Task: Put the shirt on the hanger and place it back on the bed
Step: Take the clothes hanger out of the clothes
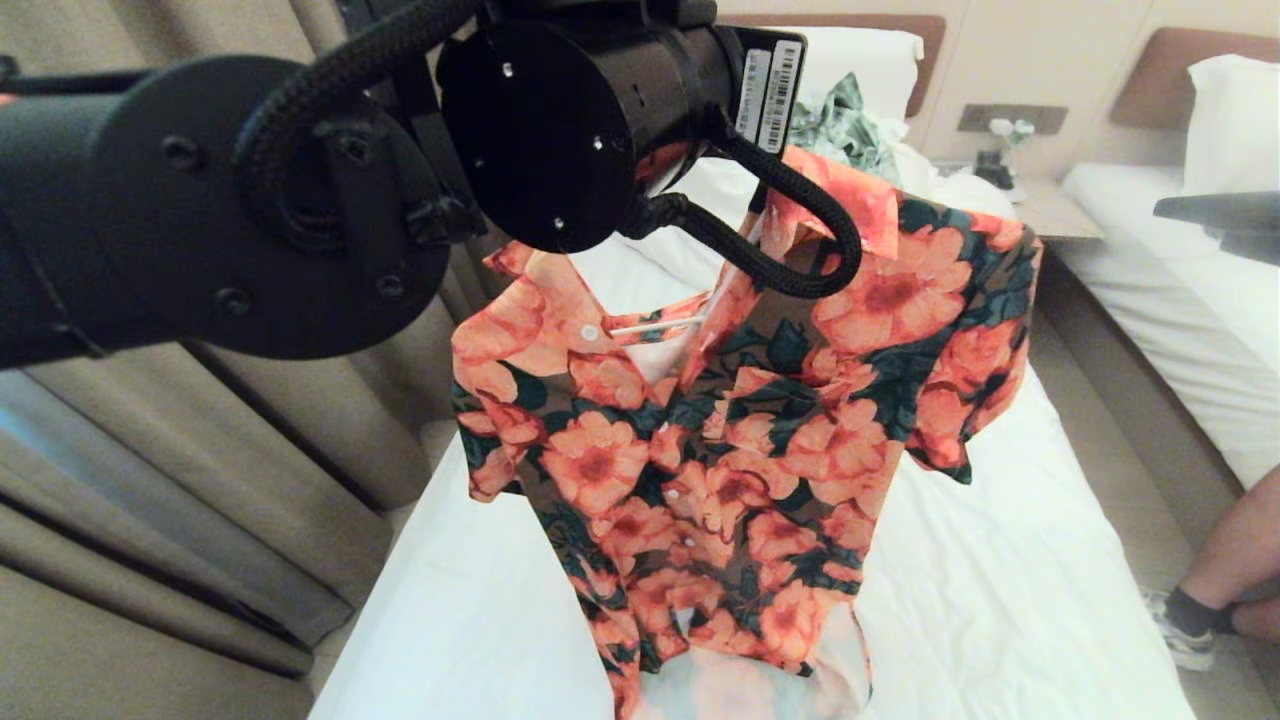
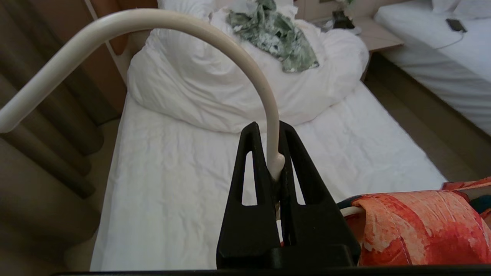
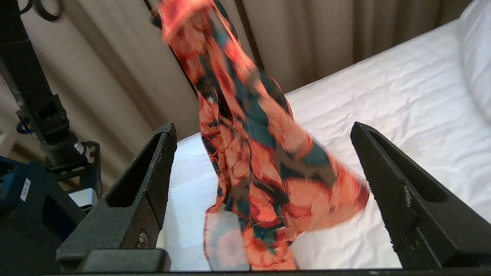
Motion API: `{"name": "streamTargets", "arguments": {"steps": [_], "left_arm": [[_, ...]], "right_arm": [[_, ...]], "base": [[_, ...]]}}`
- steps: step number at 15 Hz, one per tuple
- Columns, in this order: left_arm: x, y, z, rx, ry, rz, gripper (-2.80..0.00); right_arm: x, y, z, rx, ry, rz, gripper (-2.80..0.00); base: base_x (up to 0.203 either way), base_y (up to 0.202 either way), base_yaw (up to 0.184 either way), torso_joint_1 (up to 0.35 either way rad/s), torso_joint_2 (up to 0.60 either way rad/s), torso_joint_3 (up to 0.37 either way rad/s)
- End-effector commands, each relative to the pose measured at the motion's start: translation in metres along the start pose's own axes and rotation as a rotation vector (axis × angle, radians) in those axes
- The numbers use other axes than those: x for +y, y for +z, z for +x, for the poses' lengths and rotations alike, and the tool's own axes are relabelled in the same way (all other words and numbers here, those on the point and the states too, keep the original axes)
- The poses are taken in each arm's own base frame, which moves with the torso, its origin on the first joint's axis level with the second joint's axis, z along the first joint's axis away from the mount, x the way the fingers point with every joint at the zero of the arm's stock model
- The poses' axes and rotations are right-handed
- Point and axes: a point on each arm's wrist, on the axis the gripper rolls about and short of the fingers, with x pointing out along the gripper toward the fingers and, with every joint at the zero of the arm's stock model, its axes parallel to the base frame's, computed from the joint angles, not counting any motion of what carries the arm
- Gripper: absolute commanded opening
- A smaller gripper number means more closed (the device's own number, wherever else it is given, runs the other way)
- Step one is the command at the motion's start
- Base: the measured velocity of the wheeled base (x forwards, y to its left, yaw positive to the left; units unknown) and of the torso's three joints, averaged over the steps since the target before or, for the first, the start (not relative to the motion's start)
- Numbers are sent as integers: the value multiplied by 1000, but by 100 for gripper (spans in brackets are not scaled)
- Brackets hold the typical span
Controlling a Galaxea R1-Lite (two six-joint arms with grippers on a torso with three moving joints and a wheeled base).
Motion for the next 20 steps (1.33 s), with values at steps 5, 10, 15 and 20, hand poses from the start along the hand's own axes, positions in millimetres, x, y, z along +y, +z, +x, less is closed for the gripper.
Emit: {"name": "streamTargets", "arguments": {"steps": [5,10,15,20], "left_arm": [[-2,4,4,-13,3,-21,-280],[0,8,2,-19,5,-27,-280],[4,14,-3,-32,6,-38,-280],[7,15,-4,-34,11,-40,-280]], "right_arm": [[3,-19,-4,-21,-115,54,0],[66,14,-10,-31,-217,254,0],[88,15,-4,-11,-561,341,0],[100,-13,-5,404,-528,103,0]], "base": [[0,0,0,0,0,0],[0,0,0,0,0,0],[0,0,0,0,0,0],[0,0,0,0,0,0]]}}
